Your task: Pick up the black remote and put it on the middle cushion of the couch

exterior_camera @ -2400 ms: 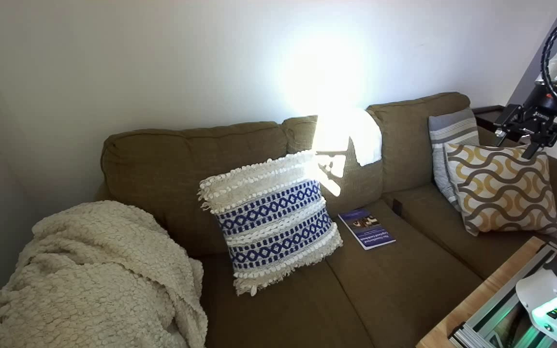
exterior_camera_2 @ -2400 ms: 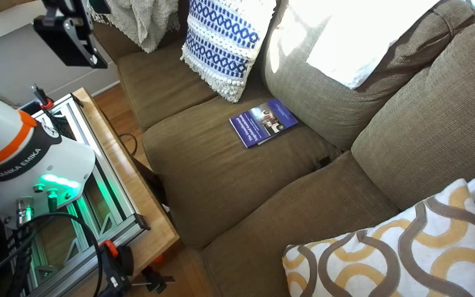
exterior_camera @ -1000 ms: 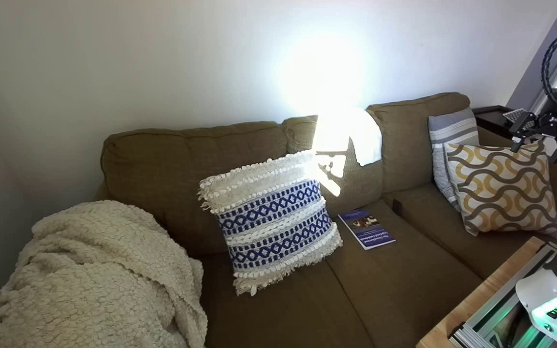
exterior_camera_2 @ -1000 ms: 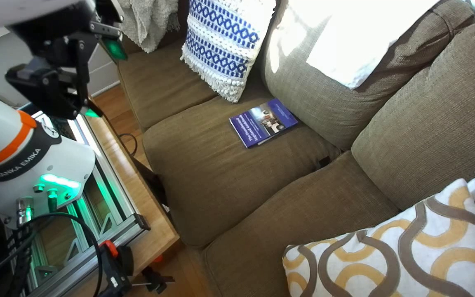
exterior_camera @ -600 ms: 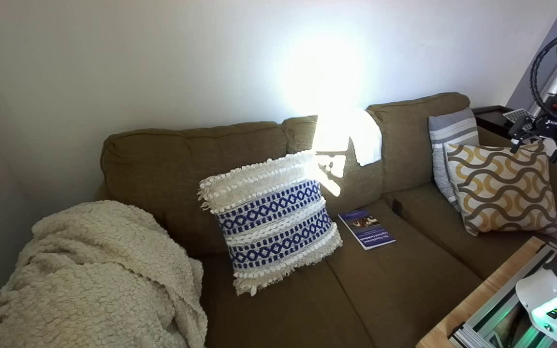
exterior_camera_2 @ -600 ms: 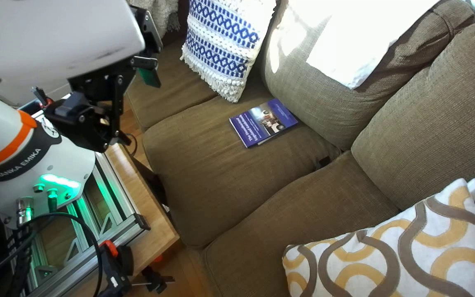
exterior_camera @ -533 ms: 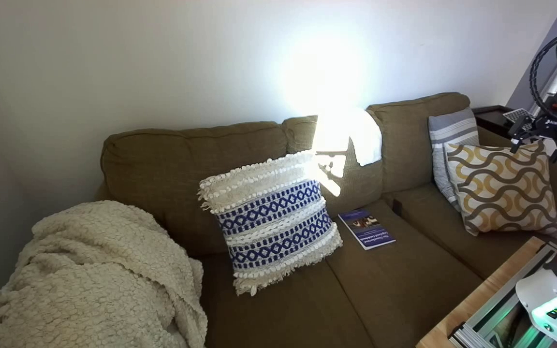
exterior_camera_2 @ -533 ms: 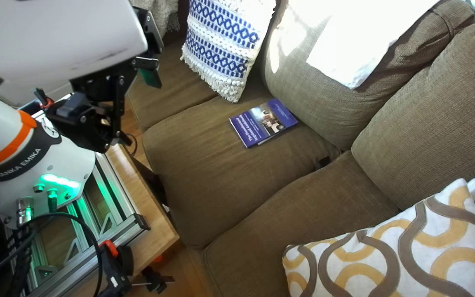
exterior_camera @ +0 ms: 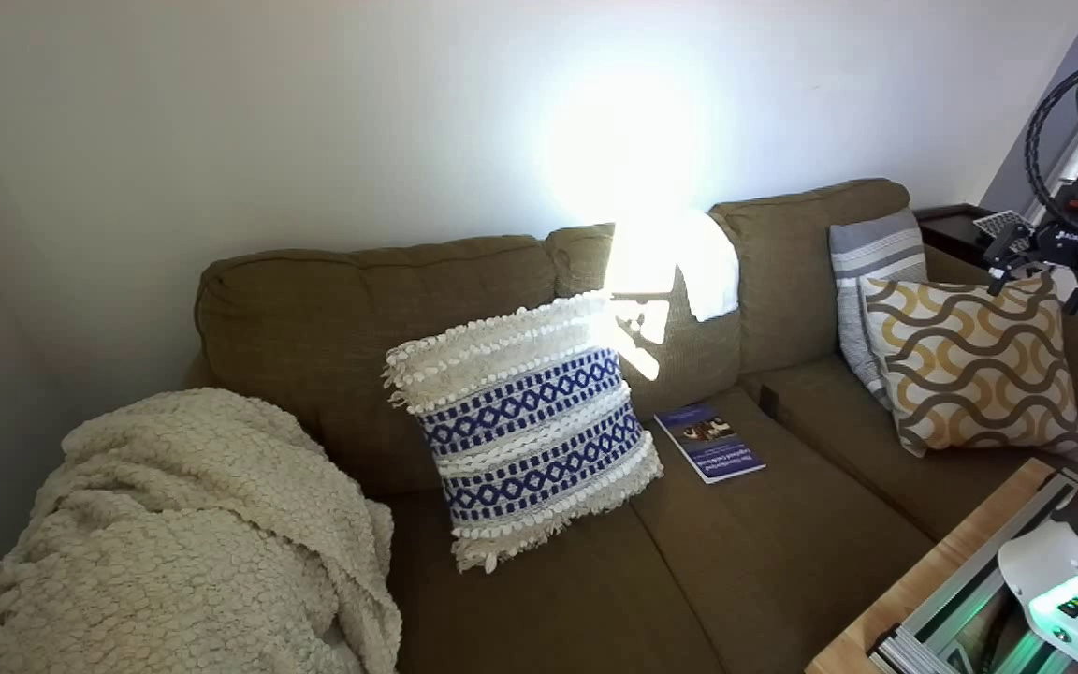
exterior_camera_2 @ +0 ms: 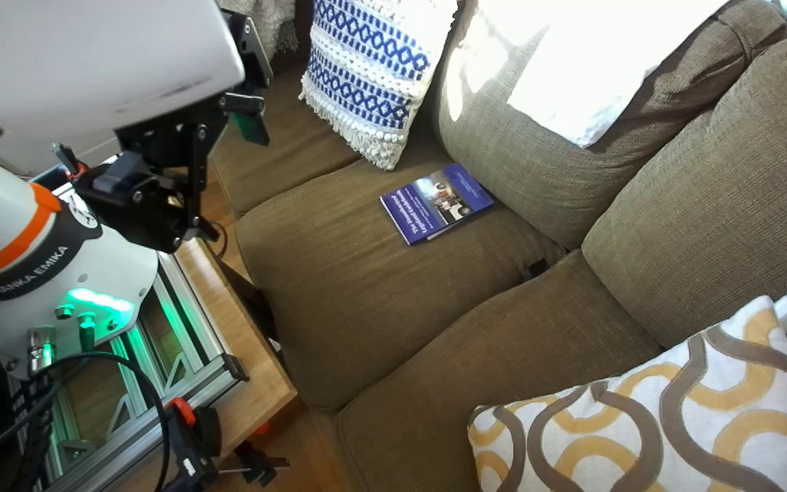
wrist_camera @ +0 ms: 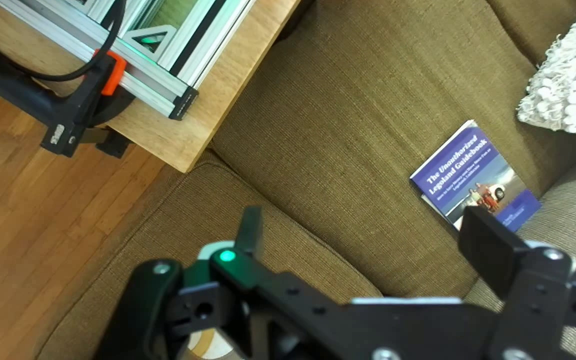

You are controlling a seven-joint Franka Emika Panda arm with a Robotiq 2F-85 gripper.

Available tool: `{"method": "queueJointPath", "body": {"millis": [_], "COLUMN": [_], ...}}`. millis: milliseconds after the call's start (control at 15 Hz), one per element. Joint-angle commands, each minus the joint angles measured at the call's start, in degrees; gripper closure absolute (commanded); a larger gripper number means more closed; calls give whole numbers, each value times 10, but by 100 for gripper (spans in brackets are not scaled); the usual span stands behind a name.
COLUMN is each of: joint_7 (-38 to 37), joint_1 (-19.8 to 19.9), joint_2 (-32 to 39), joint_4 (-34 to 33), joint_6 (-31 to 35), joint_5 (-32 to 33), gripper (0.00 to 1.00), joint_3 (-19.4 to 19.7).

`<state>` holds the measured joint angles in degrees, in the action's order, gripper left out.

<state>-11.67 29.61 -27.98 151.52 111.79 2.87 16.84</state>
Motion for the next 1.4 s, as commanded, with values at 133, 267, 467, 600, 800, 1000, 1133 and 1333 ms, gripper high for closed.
{"method": "queueJointPath", "body": {"millis": [133,267,467,600,800,1000,1133,1333], "joint_7": [-19,-45,-98,-134,-156,-141,-138,-122], "joint_1": [-31,-58,-94,-109,-124,-135,-141,-147], "joint_2": [58,110,192,254,357,447,502,575], "joint_4": [-38,-70,-135,-185,-266,-332,-368,-419], "joint_6": [-21,-6,9,40,58,70,87,99], "joint_5": [-3,-14,-10,-1,-5,-10,-4,-6], "gripper": [0,0,0,0,0,0,0,0], "joint_3": [-14,-34,-62,-68,-57,-48,-42,-39]}}
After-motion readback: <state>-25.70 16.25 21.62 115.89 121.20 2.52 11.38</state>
